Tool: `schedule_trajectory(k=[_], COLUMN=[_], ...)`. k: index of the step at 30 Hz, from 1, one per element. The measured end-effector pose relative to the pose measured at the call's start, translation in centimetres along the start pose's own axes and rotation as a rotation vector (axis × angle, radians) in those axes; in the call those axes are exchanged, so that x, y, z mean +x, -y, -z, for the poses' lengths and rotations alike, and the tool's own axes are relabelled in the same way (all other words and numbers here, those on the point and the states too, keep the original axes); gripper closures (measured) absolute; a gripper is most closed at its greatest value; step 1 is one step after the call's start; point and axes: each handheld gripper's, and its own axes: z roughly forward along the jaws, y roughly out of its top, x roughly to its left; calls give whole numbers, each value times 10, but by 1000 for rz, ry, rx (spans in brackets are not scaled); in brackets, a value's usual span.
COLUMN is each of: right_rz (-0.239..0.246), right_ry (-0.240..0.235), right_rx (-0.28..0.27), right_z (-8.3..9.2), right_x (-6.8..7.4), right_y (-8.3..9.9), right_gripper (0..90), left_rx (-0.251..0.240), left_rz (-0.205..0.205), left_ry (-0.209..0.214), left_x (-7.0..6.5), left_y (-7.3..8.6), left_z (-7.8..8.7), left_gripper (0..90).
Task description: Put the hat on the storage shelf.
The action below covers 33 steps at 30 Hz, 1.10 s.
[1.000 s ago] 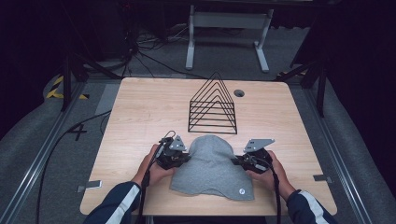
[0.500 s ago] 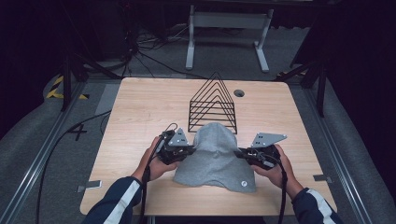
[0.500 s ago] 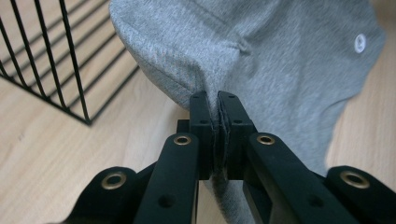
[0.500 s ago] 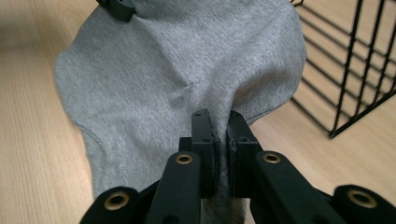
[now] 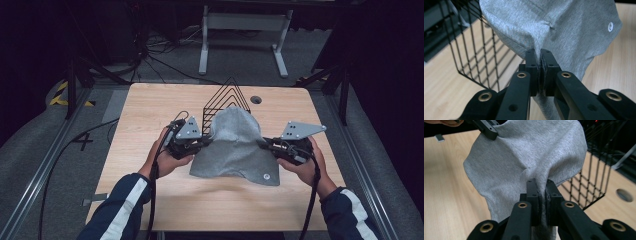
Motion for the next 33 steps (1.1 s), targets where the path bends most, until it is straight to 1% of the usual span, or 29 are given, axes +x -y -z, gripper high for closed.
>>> schedule_trajectory(k=[1, 2, 3, 4, 5, 6, 9, 11, 12, 14, 15, 17, 19, 20, 22, 23, 24, 26, 27, 29, 30, 32, 33], right_rz=[0, 9, 9, 9, 9, 13, 15, 13, 22, 26, 29, 34, 28, 30, 30, 32, 28, 40, 45, 44, 39, 27, 27], right_ry=[0, 15, 15, 20, 21, 31, 39, 41, 49, 57, 61, 75, 83, 94, 110, 118, 124, 149, 159, 166, 177, 176, 188], right_rx=[0, -8, -8, -12, -16, -17, -40, -56, -63, -76, -88, -100, -117, -121, -129, -136, -137, -124, -118, -125, -129, -135, -132], right_z=[0, 4, 4, 6, 7, 9, 14, 17, 18, 19, 20, 22, 24, 25, 28, 29, 29, 28, 27, 25, 24, 22, 20], right_x=[0, -4, -4, -6, -9, -10, -17, -21, -24, -28, -31, -36, -42, -44, -48, -51, -53, -58, -60, -65, -69, -75, -78], right_y=[0, -9, -9, -14, -19, -23, -36, -45, -51, -59, -64, -73, -80, -84, -90, -92, -95, -100, -103, -107, -110, -113, -115], right_gripper=[843, 843, 843, 843, 843, 843, 843, 843, 843, 843, 843, 843, 843, 843, 843, 843, 843, 844, 844, 844, 844, 844, 844], left_rx=[0, -9, -9, -10, -15, -15, -40, -54, -56, -49, -48, -69, -77, -77, -85, -82, -84, -86, -89, -101, -102, -105, -106], left_rz=[0, -6, -6, -11, -5, -20, -19, -10, -12, -32, -35, -26, -39, -36, -46, -43, -44, -46, -39, -26, -23, -5, 1], left_ry=[0, -8, -8, -12, -17, -28, -43, -43, -50, -71, -82, -90, -111, -117, -131, -138, -143, -161, -168, -173, -176, -174, -174], left_x=[0, 6, 6, 9, 10, 13, 21, 27, 29, 37, 40, 47, 53, 54, 60, 62, 64, 68, 70, 78, 81, 88, 90], left_y=[0, -8, -8, -12, -15, -20, -33, -41, -45, -55, -60, -69, -78, -81, -88, -91, -94, -99, -102, -105, -107, -108, -109], left_z=[0, 4, 4, 6, 7, 10, 17, 21, 22, 26, 27, 31, 35, 36, 40, 41, 42, 44, 44, 44, 43, 40, 39], left_gripper=[857, 857, 858, 858, 858, 858, 858, 858, 858, 858, 858, 858, 858, 858, 859, 859, 859, 859, 859, 858, 859, 859, 859])
